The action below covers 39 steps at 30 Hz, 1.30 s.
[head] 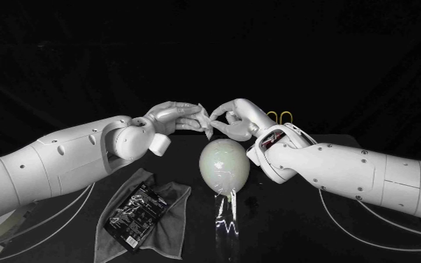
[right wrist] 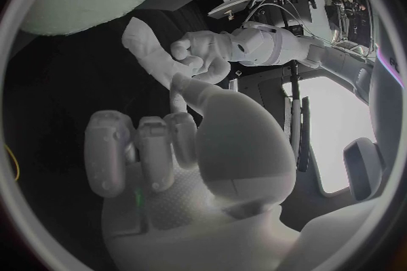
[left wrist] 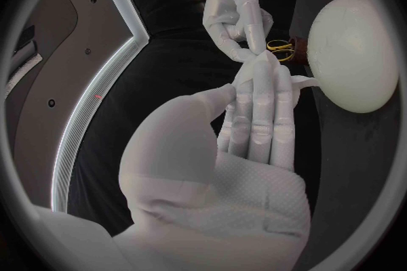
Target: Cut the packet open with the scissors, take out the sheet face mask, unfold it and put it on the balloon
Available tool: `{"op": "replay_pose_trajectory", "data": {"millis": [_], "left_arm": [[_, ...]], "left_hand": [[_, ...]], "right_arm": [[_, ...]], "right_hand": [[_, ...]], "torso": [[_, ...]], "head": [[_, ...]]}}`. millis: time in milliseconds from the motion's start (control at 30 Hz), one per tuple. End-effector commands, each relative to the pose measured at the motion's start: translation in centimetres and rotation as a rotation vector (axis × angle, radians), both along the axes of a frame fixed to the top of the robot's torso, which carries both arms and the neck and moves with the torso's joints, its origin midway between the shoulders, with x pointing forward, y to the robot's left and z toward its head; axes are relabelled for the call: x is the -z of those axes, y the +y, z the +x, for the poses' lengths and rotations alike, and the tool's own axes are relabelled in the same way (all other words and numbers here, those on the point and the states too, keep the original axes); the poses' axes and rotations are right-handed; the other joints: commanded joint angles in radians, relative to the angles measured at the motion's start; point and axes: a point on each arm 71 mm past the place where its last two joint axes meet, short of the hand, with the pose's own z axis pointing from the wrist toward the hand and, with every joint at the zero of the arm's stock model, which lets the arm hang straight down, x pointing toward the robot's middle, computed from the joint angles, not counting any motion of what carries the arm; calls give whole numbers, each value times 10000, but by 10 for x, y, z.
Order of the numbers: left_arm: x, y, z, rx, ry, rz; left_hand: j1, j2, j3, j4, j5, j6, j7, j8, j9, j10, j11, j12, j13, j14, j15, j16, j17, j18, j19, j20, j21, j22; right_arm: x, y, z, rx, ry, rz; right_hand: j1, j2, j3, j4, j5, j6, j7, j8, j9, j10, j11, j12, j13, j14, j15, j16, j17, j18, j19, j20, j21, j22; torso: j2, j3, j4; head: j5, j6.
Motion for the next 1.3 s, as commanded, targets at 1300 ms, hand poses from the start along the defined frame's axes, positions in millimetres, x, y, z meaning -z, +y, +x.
{"op": "replay_pose_trajectory", "data": {"millis": [1300], "left_arm": [[-1,0,-1,446,35,26]], "left_hand": [[34,97,-45,5,55,114,-17,44,798,189,-11,37,0,99,-44,138,104,121,36,-68,137,65]], "right_arm": [[5,-4,-1,87,1780,537]], "right_hand": [[-2022,-1404,-1634,1275,63,-1471,540,-653,183,41,434,-1154,1230,949,315,-149,2309,0,-17,137,-810,2009]], "torso": [[0,-2,12]], "head": [[-23,13]]}}
